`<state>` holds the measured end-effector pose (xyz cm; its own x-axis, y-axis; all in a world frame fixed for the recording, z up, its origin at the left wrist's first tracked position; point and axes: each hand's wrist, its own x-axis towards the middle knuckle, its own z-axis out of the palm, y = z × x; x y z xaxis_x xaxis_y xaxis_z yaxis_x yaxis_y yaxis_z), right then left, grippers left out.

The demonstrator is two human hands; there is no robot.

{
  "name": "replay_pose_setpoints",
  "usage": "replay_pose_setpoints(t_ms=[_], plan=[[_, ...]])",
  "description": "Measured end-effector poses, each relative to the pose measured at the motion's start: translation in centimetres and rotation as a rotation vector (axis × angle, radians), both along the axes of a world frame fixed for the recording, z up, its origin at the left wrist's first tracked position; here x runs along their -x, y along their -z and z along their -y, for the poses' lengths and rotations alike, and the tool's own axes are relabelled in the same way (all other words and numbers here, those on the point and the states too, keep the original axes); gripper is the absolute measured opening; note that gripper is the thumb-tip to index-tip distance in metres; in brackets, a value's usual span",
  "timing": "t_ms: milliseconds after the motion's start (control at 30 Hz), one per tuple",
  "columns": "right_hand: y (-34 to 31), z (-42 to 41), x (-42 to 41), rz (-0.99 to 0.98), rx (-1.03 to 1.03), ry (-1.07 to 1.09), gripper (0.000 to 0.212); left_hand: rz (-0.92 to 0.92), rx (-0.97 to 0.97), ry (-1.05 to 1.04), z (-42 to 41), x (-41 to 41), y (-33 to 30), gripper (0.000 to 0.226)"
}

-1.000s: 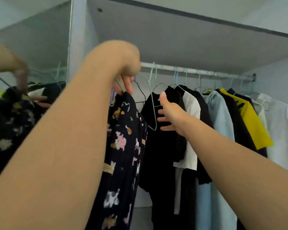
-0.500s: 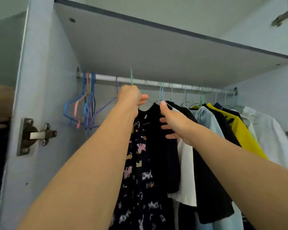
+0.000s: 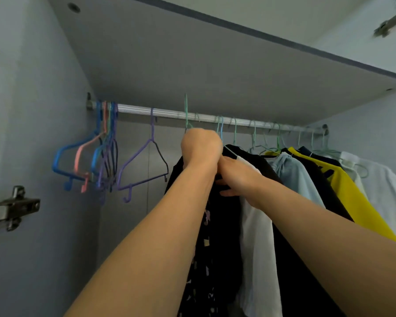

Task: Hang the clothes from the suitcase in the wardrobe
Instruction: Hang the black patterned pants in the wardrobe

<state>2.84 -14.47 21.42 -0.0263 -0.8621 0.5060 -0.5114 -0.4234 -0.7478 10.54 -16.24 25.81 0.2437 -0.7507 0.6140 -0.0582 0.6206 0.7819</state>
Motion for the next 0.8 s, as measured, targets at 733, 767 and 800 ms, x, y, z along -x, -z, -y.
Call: replay_pose_setpoints(t_ms=[733, 767, 800], plan=[[0.6, -0.1, -2.0, 0.061, 0.027, -0.004, 0.074, 0.552, 0.228, -0.686, -0.9, -7.0, 0.3, 0.031], [0.6, 0.3, -2.3, 0.057, 0.045, 0.004, 0.069, 0.562, 0.236, -0.774, -1.0, -8.0, 0.1, 0.033], [0.6, 0.6, -2.6, 0.049, 0.053, 0.014, 0.065, 0.606, 0.160, -0.822, -0.7, -8.8, -0.2, 0.034]])
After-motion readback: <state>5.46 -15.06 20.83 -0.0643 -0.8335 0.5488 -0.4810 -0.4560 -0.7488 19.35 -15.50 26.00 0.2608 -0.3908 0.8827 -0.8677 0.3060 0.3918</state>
